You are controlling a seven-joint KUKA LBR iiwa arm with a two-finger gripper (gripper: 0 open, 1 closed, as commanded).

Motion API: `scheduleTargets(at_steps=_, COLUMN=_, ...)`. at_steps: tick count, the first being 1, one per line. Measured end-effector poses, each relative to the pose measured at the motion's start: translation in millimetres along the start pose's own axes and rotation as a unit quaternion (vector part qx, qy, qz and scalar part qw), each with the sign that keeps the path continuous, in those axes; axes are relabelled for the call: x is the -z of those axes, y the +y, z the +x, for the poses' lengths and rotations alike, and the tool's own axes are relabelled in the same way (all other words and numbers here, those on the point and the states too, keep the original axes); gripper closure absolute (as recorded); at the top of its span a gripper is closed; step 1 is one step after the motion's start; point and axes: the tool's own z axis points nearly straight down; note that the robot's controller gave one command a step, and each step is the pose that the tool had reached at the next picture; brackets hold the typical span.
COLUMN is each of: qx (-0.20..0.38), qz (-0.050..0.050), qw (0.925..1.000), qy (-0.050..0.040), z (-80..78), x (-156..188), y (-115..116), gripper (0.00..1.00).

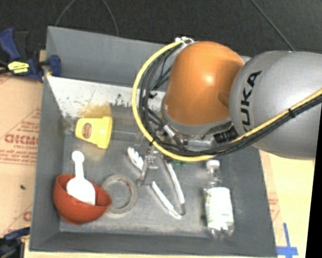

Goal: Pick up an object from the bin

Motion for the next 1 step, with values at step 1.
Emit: scheduleTargets(at_steps=1, qx=-0.002, qz=-0.001, qw=1.0, qy=-0.0042, z=-1.3, x=4.9, y=-0.8, gripper=0.0)
